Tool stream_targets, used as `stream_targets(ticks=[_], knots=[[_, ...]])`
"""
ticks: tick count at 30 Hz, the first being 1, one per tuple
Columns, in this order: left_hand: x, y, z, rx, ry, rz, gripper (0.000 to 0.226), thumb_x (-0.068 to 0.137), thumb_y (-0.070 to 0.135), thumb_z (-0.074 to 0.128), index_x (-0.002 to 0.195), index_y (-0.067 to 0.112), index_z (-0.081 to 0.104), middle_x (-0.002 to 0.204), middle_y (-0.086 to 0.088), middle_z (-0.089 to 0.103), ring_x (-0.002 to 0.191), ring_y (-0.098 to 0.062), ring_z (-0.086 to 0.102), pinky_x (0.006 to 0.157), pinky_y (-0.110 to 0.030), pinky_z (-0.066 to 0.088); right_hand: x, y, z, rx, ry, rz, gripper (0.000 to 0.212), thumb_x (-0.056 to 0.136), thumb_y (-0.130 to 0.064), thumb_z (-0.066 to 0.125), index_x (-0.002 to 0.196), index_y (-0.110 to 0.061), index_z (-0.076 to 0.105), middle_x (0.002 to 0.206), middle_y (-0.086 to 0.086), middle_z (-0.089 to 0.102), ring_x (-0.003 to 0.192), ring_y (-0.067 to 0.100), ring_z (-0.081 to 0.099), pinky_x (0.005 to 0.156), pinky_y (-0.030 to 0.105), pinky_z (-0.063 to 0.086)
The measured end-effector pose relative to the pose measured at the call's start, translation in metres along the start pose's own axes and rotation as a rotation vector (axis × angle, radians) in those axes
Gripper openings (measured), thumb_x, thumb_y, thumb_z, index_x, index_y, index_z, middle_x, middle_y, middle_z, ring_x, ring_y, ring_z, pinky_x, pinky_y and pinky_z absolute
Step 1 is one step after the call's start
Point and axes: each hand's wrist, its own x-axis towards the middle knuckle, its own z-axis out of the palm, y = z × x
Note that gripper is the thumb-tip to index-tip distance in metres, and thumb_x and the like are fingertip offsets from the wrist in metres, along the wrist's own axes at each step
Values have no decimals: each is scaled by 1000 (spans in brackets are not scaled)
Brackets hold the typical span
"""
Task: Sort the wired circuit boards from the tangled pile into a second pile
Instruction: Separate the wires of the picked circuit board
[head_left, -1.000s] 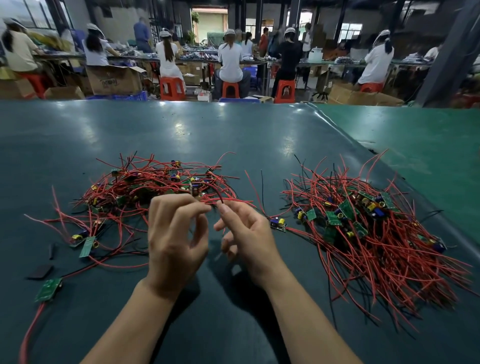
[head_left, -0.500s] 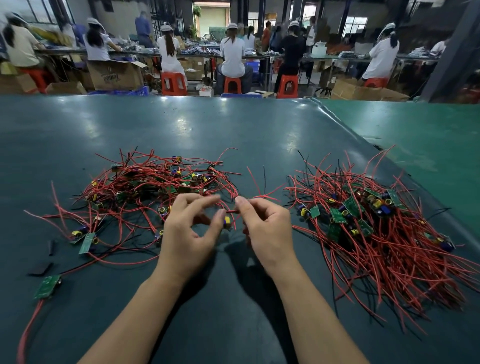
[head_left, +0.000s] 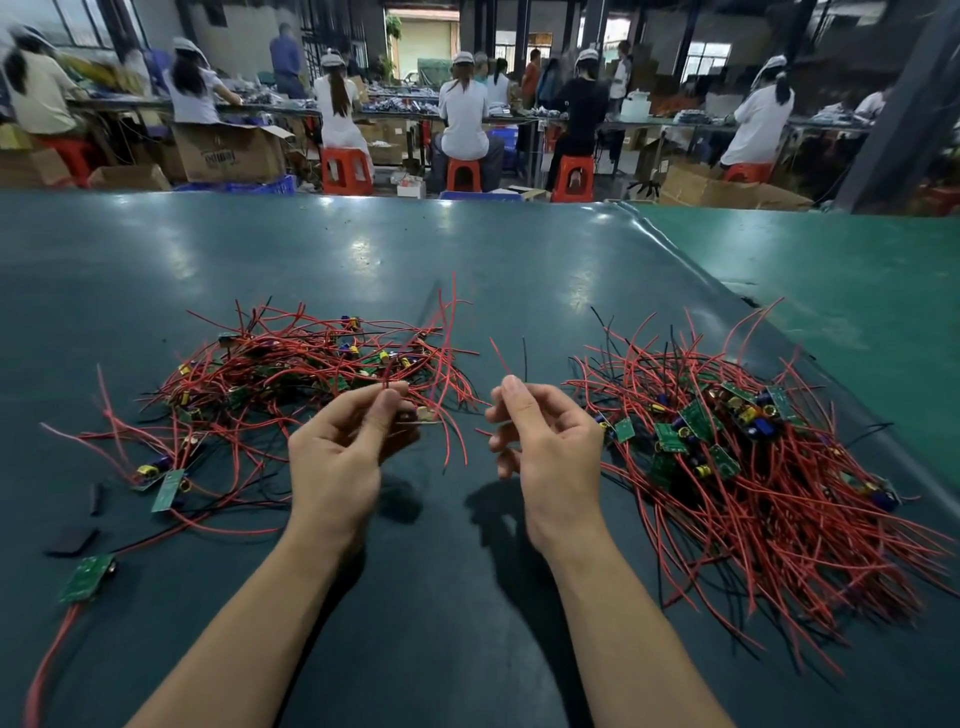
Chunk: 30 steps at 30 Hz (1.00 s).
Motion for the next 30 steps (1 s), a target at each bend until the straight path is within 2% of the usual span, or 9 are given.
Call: stream_targets(ticks=[3, 6, 11, 14, 17, 20, 24, 27, 30], knots=[[0, 7, 0, -270, -93, -233, 15, 84, 18, 59, 85, 13, 73, 76, -5, 70, 74, -19, 69, 67, -33, 60, 1, 2, -2, -150, -3, 155, 19, 93, -23, 65, 82, -8, 68, 63, 2, 62, 43, 9, 48, 37, 19, 33], [-5, 12, 2, -330, -253, -428, 17, 83, 16, 57, 90, 12, 71, 79, -5, 70, 73, -17, 69, 65, -32, 60, -4, 5, 3, -119, -203, 196, 14, 90, -26, 68, 92, -12, 73, 62, -4, 63, 44, 3, 49, 39, 14, 35], [-9, 16, 1, -264, -386, -608, 19, 79, 13, 60, 95, 6, 68, 82, -8, 68, 64, -14, 65, 57, -24, 56, -8, 7, 6, -12, -425, 179, 33, 74, -25, 74, 104, -12, 73, 85, 1, 75, 74, 7, 66, 70, 17, 52], [-12, 17, 2, -266, -483, -690, 19, 82, 13, 58, 97, 3, 64, 71, -7, 64, 56, -12, 62, 52, -22, 54, -8, 7, 4, -30, -422, 134, 15, 86, -12, 69, 100, -10, 74, 64, -1, 65, 52, 5, 54, 54, 16, 48], [-13, 15, 4, -237, -488, -718, 21, 84, 24, 59, 95, 6, 64, 78, -8, 66, 61, -12, 62, 56, -24, 56, -8, 7, 4, -101, -322, -12, 12, 91, -3, 64, 89, -6, 76, 61, 8, 66, 51, 5, 57, 51, 18, 49], [-12, 13, 4, -160, -502, -710, 30, 82, 37, 62, 92, 8, 66, 86, -9, 66, 70, -17, 63, 65, -26, 56, -6, 4, 3, -39, -285, -13, 11, 90, -4, 66, 87, -7, 76, 70, 8, 74, 59, 7, 65, 53, 21, 54], [-14, 12, 7, -143, -447, -630, 11, 75, 14, 66, 79, 4, 70, 76, -11, 68, 55, -13, 61, 52, -19, 51, -5, 7, 1, -228, -238, -82, 14, 91, -16, 69, 81, -10, 77, 52, -12, 58, 49, 0, 48, 50, 13, 41], [-10, 13, 7, -182, -326, -568, 14, 76, 11, 66, 84, 1, 68, 73, -10, 68, 56, -12, 60, 53, -19, 52, 0, 9, -6, -307, -188, -16, 25, 92, -22, 68, 74, -6, 75, 43, -10, 44, 41, 3, 36, 43, 14, 31], [-8, 12, 7, -126, -293, -525, 15, 76, 8, 66, 87, -3, 67, 70, -10, 68, 54, -13, 60, 52, -19, 52, -1, 11, -6, -303, -225, 11, 23, 90, -25, 71, 72, -11, 73, 48, -7, 51, 43, 4, 42, 44, 14, 35]])
